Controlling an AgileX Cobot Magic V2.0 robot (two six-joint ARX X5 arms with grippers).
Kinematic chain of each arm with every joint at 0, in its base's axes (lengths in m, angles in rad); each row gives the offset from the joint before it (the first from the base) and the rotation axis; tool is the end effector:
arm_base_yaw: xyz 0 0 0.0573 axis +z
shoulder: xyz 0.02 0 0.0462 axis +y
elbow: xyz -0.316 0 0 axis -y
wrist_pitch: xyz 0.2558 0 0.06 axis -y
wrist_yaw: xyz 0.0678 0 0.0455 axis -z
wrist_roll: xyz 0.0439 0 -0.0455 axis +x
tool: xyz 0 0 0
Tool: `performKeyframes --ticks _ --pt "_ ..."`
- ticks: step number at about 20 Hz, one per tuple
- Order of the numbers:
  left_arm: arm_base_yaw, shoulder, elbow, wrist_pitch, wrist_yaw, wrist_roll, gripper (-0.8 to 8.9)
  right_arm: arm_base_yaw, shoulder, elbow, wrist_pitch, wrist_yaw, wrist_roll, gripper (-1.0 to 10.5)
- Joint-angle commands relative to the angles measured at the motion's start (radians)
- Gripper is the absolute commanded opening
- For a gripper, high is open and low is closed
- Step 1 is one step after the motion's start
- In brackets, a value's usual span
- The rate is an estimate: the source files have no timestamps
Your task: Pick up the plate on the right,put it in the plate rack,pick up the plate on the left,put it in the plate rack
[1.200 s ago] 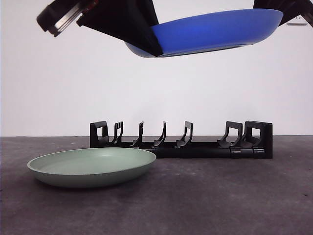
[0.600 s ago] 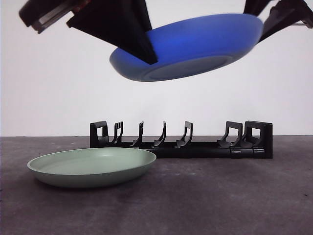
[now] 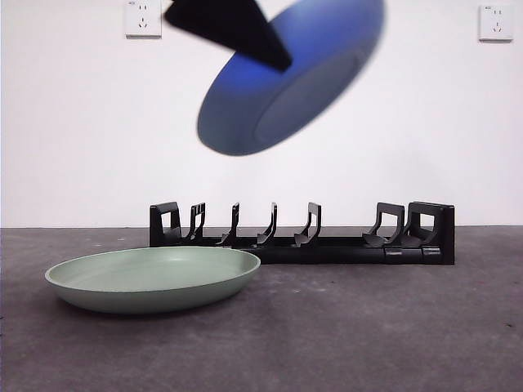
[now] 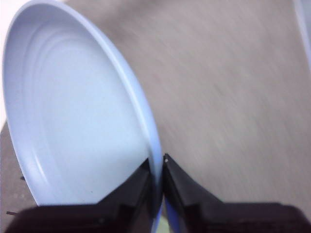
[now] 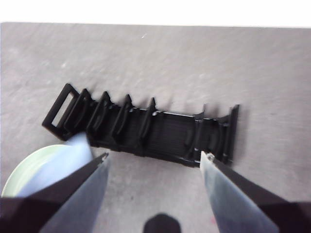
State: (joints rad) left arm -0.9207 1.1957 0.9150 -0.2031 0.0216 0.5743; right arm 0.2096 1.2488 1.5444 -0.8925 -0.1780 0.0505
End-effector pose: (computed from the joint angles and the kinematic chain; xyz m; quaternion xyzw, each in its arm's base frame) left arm 0.1599 -0.2119 0.3324 0.3449 0.0821 -0.4838 0.8002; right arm 0.2322 0.0573 0.4728 0.0190 0.2986 0.1766 0.9377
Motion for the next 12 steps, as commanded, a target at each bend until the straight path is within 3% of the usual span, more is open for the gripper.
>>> performKeyframes --ticks 1,5,8,12 --pt "0.102 -0.001 -0.003 0.186 0.097 -0.309 -0.08 0.003 -0.013 -0.004 -0.056 0.005 -0.036 3.2" --pt "0.280 0.000 -0.003 0.408 0.225 -0.587 -0.08 0.007 -0.015 -0.009 -0.197 -0.034 -0.074 3.2" --pt "0.393 0.021 -0.003 0.485 0.295 -0.702 -0.08 0.007 -0.011 -0.027 -0.241 -0.144 -0.077 3.2" --pt "0.489 0.116 -0.003 0.563 0.352 -0.797 -0.09 0.011 -0.008 -0.037 -0.291 -0.196 -0.082 3.2"
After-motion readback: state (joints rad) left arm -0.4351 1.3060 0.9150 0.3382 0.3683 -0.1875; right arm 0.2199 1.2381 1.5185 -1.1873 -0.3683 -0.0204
